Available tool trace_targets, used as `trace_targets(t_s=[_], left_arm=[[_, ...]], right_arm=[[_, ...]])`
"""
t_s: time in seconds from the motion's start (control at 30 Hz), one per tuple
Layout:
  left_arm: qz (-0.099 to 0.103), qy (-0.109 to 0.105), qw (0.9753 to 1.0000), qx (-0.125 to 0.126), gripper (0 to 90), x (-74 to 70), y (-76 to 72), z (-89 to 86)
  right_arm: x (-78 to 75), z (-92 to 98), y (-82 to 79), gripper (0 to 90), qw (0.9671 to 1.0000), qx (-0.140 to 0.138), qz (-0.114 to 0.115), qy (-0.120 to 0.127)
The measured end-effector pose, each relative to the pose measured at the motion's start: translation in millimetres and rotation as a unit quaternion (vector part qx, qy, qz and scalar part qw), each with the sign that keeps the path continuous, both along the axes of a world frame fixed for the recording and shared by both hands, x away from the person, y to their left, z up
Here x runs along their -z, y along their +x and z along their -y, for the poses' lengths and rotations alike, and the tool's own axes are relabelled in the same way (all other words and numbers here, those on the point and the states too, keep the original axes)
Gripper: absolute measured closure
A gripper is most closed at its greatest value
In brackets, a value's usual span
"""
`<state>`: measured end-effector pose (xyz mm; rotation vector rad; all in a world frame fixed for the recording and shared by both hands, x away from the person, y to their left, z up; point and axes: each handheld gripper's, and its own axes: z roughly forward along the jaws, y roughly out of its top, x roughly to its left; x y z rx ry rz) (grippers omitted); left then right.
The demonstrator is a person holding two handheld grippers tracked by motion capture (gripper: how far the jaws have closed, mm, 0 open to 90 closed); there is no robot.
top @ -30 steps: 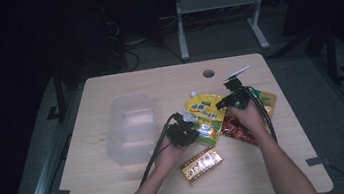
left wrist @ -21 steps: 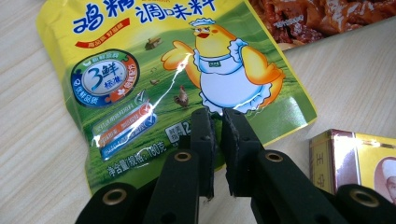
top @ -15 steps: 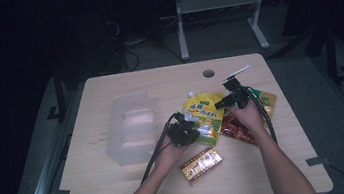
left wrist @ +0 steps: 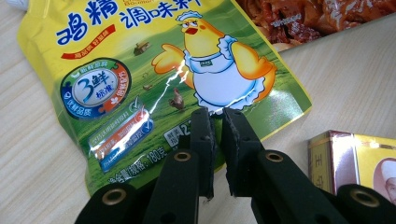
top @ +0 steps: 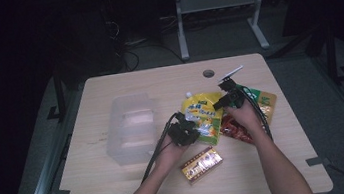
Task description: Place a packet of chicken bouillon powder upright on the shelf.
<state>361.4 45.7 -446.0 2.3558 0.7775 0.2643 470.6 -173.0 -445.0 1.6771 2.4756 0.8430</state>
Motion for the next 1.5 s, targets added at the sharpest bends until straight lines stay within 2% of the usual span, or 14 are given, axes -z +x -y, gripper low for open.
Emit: trace_targets(t_s=[0.1, 0.27, 0.4, 0.6, 0.67, 0.73, 0.9, 1.03, 1.17, 1.27, 1.3, 1.5], left_arm=[[-0.001, -0.001, 1.0000, 0.001, 82.6, 0.1, 0.6, -0.4], [-0.001, -0.002, 1.0000, 0.001, 82.7, 0.4, 0.7, -0.2], [0.000, 0.000, 1.0000, 0.002, 82.7, 0.4, 0.7, 0.0], [-0.001, -0.001, 1.0000, 0.003, 82.4, 0.5, 0.9, -0.1], [-0.002, -0.002, 1.0000, 0.003, 82.1, 0.6, 1.0, 0.0], [-0.003, -0.003, 1.0000, 0.004, 80.4, 0.5, 0.9, 0.0], [-0.007, -0.008, 0.9999, 0.004, 77.5, -0.4, 0.4, -0.1], [-0.015, -0.009, 0.9998, 0.004, 72.9, -2.5, -0.7, -1.0], [-0.007, -0.023, 0.9997, 0.005, 71.6, -10.1, -3.5, -4.5], [-0.004, -0.029, 0.9996, 0.005, 70.6, -13.9, -6.1, -5.4], [0.000, -0.033, 0.9994, 0.007, 70.3, -16.9, -8.5, -6.5], [0.010, -0.036, 0.9992, 0.016, 67.4, -23.4, -14.3, -12.0]], right_arm=[[2.7, 3.4, 0.6, 62.0, 0.9997, 0.006, -0.011, 0.019], [1.7, -0.7, -0.9, 68.2, 0.9995, -0.012, -0.006, 0.028], [-0.7, -5.2, -1.4, 73.0, 0.9996, -0.027, 0.001, 0.012], [1.7, -3.0, 0.9, 81.3, 0.9998, -0.016, -0.005, 0.010], [1.9, -2.5, 1.1, 83.0, 0.9998, -0.016, -0.004, 0.010], [0.7, -3.9, 0.0, 88.8, 0.9999, -0.014, 0.003, 0.003], [-3.0, -5.1, -1.6, 89.8, 0.9999, -0.014, 0.010, 0.000], [-9.7, -3.8, -4.5, 89.9, 0.9996, -0.013, 0.021, 0.009], [-24.4, -0.8, -10.7, 89.9, 0.9984, -0.016, 0.045, 0.030], [-31.5, -0.5, -14.2, 89.9, 0.9977, -0.015, 0.053, 0.039], [-38.6, -0.9, -17.9, 89.9, 0.9968, -0.017, 0.064, 0.046], [-59.2, -3.4, -31.4, 89.9, 0.9935, -0.034, 0.095, 0.053]])
